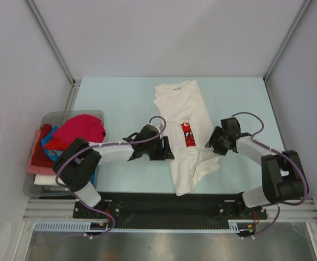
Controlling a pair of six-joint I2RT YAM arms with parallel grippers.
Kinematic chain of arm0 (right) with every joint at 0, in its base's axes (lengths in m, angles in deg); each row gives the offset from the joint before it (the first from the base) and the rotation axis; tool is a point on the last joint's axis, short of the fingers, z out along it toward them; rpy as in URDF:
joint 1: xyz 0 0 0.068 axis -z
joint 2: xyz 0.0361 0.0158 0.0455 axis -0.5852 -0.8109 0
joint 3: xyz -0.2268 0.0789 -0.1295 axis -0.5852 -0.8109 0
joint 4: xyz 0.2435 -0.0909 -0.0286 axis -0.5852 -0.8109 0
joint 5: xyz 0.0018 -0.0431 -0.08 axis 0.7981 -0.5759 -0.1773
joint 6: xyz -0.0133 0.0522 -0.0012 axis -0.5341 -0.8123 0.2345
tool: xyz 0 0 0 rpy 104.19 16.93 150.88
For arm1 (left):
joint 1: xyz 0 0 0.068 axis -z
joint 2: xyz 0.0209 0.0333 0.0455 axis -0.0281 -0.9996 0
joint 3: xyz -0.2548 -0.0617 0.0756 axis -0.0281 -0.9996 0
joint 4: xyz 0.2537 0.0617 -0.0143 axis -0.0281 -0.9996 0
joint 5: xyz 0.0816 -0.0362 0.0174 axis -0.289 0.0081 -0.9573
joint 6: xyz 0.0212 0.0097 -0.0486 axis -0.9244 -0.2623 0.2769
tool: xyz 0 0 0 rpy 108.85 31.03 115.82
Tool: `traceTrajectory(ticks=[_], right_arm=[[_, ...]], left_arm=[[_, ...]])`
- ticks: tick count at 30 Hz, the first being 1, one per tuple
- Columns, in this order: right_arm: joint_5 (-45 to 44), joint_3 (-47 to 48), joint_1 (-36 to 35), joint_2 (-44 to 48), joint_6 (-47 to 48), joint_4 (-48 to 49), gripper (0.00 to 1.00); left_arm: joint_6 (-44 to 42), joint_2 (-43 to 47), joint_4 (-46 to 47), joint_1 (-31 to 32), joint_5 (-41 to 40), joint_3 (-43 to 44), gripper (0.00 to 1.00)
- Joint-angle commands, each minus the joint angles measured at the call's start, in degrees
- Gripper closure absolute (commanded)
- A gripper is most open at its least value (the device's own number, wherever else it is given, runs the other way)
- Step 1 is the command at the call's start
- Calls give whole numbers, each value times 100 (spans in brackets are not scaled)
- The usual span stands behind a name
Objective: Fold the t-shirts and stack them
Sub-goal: Fold the tshirt
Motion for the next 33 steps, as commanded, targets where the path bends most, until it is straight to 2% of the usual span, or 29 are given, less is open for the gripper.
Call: traceTrajectory(ticks=[1,5,8,9,14,18,25,28,30,32,33], right_arm=[[-341,-431,-432,354,-532,-477,44],[-561,-327,-1064,284,-804,-486,44],[-561,-256,-1153,161,-884,-424,44],[-726,-230,-1189,135,-893,-433,44],[-780,-203,-1329,143,-1007,-363,44],[-807,-133,-1619,73,-1208,-266,44],[-1105,244,-2199,98,-1438,-502,43],[-1430,236,-2217,562,-1377,-906,41],[-1693,193,-2217,897,-1341,-1311,36],[-1817,61,-2252,1494,-1297,-1705,36],[-1887,0,-2287,1697,-1297,-1829,36]], left_arm=[[119,-527,471,12,296,92,37],[-13,-967,208,-58,94,628,40],[-66,-1248,128,-242,234,831,58],[-75,-1284,154,-347,313,831,67],[-189,-1320,137,-655,305,779,91],[-399,-1153,-39,-1006,305,630,95],[-856,-740,-496,-1499,94,559,91],[-1050,-600,-759,-1482,50,594,70],[-1103,-310,-768,-1473,59,402,51],[-1112,-3,-768,-1447,41,69,42],[-1121,338,-794,-1447,24,-46,41]])
